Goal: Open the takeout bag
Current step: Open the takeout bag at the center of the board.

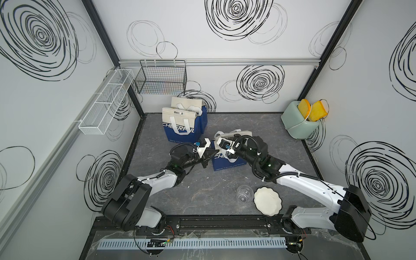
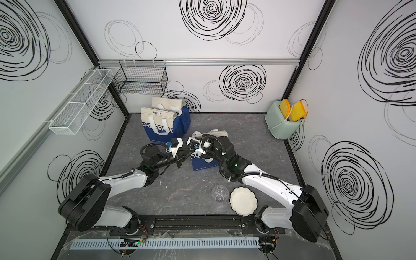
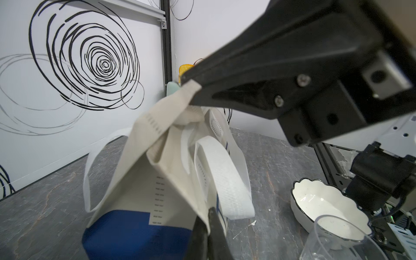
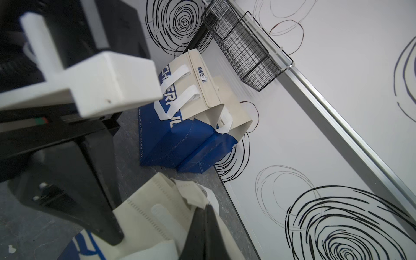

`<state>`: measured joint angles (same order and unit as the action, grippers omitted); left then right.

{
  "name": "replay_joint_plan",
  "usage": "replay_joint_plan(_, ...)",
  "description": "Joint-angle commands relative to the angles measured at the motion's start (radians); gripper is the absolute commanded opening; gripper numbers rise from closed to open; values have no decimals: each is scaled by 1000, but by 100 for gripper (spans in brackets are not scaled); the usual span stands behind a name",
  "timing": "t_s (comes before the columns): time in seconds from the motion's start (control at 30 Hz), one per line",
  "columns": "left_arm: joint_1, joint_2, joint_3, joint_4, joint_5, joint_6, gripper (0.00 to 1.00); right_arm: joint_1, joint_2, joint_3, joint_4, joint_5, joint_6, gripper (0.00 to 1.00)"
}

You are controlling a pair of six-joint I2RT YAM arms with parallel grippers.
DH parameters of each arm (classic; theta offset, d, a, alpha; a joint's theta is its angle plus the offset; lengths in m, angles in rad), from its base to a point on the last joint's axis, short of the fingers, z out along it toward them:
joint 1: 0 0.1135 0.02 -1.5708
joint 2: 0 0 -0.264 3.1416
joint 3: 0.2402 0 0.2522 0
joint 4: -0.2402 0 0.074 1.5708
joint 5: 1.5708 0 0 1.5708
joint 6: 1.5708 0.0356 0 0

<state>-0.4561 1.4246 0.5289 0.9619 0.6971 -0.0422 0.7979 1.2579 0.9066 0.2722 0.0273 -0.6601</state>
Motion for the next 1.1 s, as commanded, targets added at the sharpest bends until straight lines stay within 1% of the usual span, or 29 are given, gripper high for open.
replay_joint_plan(0.0,4,-21,-18,44,30,1,0,-65,-28,57,-42,-69,98,0)
replay_joint_plan(0.07,4,-21,-18,43,27,0,0,-87,-32,61,-43,-112,121,0)
replay_joint_plan(0.27,5,-35,-17,17,26,8,0,-113,-2,111,-119,-152,108,0)
replay_joint_plan(0.33,5,-39,-17,9,25,13,0,-114,13,136,-162,-168,88,0)
replay_joint_plan(0.47,5,-41,-15,7,22,12,0,-110,13,142,-172,-189,96,0)
replay_joint_plan(0.5,5,-41,-13,9,26,10,0,-109,7,134,-168,-190,96,6)
replay_joint_plan(0.57,5,-42,-13,9,26,8,0,-108,-8,107,-160,-185,79,23)
replay_joint_plan(0.6,4,-42,-15,11,26,8,0,-108,-14,96,-161,-178,63,26)
replay_joint_plan(0.73,5,-44,-15,14,27,9,0,-92,-20,80,-203,-132,-19,31)
replay_joint_plan(0.8,5,-46,-17,14,27,7,0,-79,-29,70,-221,-106,-83,34)
replay_joint_plan(0.87,5,-46,-17,15,28,7,0,-70,-45,52,-220,-81,-128,38)
replay_joint_plan(0.97,4,-42,-18,18,28,5,0,-68,-63,33,-235,-92,-158,40)
replay_joint_plan(1.07,4,-44,-18,23,33,4,0,-62,-80,11,-223,-92,-170,48)
